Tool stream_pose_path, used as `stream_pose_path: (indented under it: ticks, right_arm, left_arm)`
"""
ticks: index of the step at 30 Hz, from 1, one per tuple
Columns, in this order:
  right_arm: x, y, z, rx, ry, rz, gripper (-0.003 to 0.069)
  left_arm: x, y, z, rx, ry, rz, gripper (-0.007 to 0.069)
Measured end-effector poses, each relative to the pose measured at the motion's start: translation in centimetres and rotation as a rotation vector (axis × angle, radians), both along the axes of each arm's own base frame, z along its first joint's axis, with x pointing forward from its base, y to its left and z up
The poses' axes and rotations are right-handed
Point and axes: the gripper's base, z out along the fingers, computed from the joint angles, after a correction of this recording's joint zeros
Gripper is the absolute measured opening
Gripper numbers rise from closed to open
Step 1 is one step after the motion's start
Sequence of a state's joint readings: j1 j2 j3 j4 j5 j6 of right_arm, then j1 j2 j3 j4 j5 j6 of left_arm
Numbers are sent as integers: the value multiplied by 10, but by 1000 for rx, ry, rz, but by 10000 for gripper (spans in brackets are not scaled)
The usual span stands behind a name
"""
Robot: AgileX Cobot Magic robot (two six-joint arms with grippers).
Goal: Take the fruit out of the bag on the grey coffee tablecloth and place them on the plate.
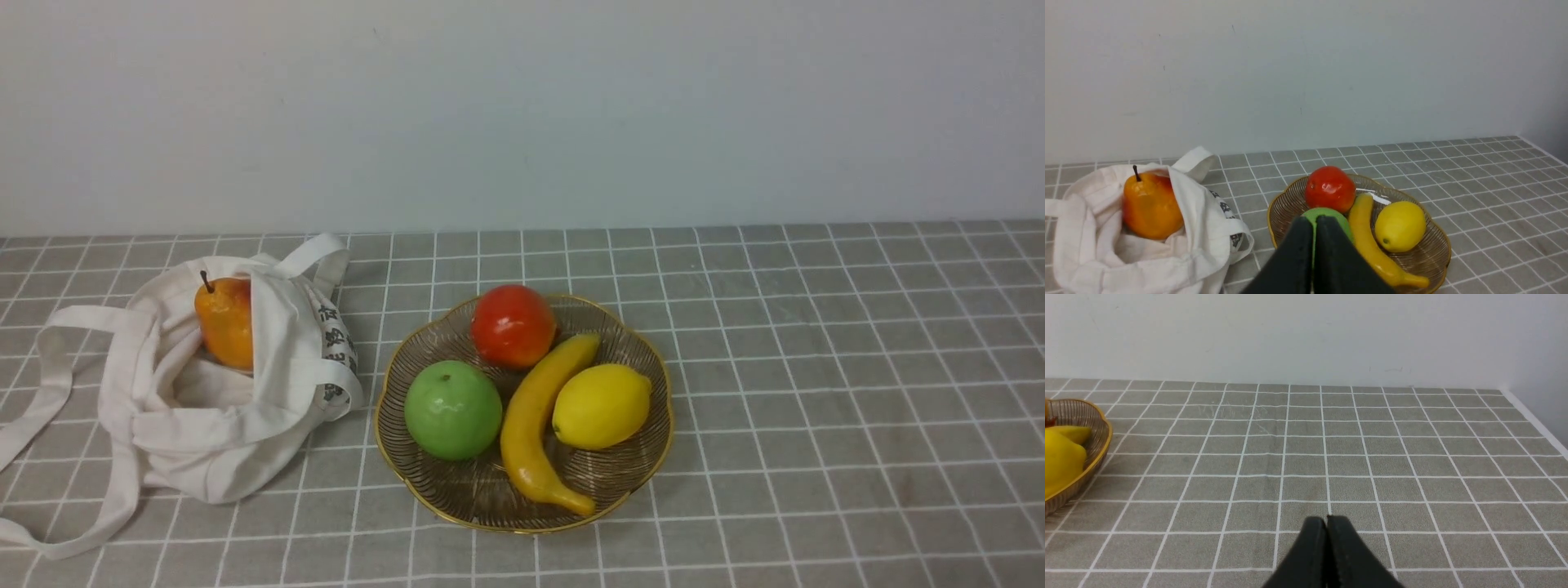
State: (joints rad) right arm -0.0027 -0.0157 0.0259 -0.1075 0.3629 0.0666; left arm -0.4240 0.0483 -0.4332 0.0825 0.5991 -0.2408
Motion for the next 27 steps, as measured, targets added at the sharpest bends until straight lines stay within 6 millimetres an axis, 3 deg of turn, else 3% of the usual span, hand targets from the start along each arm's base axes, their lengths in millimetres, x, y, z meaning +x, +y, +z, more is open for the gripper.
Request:
stream_pose_path:
  ticks: [8,21,27]
  right_arm:
    - [0,0,0,0,0,0,-15]
    - [0,0,0,0,0,0,-15]
    - [0,0,0,-1,0,0,-15]
  left_arm:
    - [2,-2,-23,69,1,22,-8]
    - [27,-1,-121,228,151,235,-8]
    - [29,0,-126,226,131,245,-8]
